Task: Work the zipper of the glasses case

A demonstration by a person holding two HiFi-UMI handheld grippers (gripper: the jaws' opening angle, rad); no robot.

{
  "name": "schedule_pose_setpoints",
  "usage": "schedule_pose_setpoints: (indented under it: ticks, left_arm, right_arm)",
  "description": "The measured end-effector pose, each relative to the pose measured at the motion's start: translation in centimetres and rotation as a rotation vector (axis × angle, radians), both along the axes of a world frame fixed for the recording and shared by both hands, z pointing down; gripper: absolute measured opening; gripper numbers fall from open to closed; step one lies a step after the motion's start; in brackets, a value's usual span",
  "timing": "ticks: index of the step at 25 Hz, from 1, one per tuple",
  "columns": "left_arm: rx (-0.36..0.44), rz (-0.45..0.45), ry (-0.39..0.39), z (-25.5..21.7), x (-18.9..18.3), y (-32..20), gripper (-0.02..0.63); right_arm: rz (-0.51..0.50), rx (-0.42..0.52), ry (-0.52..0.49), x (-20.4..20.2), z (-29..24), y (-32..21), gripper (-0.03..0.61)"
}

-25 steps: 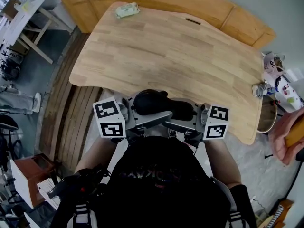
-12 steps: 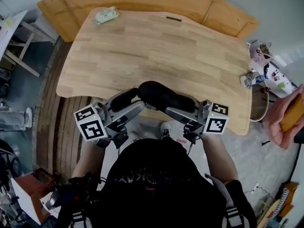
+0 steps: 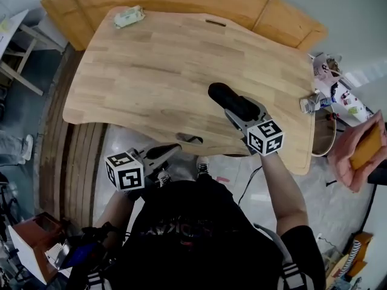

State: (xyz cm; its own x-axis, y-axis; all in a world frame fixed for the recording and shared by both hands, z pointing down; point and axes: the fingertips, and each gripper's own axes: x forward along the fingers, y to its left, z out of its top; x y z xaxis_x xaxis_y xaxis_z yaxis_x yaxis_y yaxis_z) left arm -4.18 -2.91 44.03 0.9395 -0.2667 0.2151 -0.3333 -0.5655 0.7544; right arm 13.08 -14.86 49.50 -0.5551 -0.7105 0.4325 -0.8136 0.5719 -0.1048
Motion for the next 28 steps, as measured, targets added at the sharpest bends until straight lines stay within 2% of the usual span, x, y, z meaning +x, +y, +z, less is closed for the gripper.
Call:
schedule_pose_setpoints:
  ticks: [1,4,9,14,19,22,28]
  left_arm:
    - [-0.018,-0.002,-0.015,0.7,-0.1,0.5,0.012]
    - [-0.077,-0.046,0.013,1.5,-0.5,0.9,0.012]
    - [-0.082,-0.132,-0.001,1.7,-0.7,0.5,0.012]
    - [-0.122,-0.237,-0.055,2.5,-0.8,1.0,0.012]
    - [-0.154,-0.318,-0.099,2.6,-0.9,1.1,0.012]
    - [-0.173,-0.367,-0.103,2.8,-0.8,1.3,0.012]
    - [-0.208,-0.41,-0.081,3.7,-0.2,0.9,0.012]
  right_arm:
    - [-0.001,0.004,0.063,0.7,1.1,-1.1,0.288]
    - [-0.04,0.021,0.264,2.0,4.3,-4.4,0.288]
    - [-0.213,0.049,0.521,1.9,8.7,-8.8,0.288]
    - [-0.406,0.146,0.733,0.0,11.8,-12.6,0.288]
    - [-0.434,0.167,0.745,-0.4,13.4,-16.8,0.289]
    - [-0.428,0.173,0.716,-0.6,13.8,-18.6,0.29]
    - [-0.473,0.192,0.78,-0.4,15.3,-19.7,0.29]
